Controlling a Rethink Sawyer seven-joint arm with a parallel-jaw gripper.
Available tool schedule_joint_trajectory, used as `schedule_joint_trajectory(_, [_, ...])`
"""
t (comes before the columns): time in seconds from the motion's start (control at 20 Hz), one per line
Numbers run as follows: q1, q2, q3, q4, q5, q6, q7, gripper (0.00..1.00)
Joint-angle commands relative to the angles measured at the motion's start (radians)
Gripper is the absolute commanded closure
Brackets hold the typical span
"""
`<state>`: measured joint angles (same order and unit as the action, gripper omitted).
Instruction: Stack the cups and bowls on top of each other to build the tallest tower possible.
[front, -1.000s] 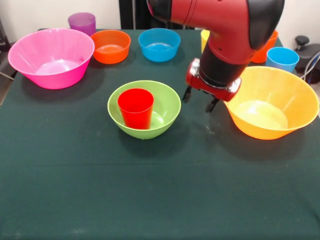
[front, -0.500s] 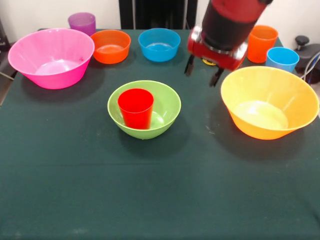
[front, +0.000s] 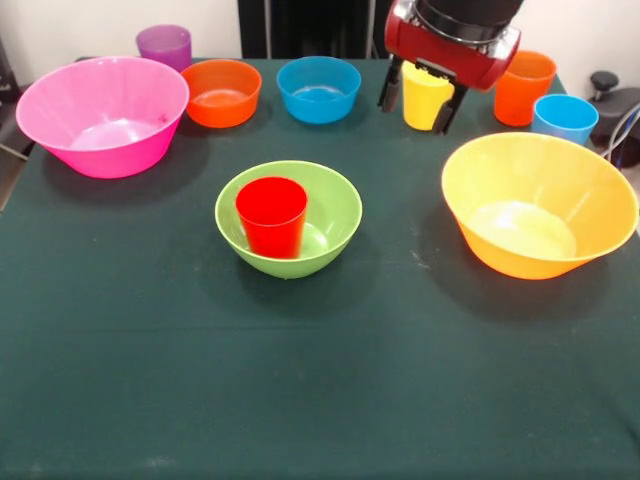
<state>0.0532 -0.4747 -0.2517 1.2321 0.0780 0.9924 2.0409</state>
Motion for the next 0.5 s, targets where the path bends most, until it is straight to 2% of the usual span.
schedule_joint_trajectory(0.05, [-0.002, 0.04, 0.075, 0.029, -0.038, 0.045, 0.041, 0.0])
schedule_joint_trajectory(0.5, [0.025, 0.077, 0.07, 0.002, -0.027, 0.034, 0.099, 0.0])
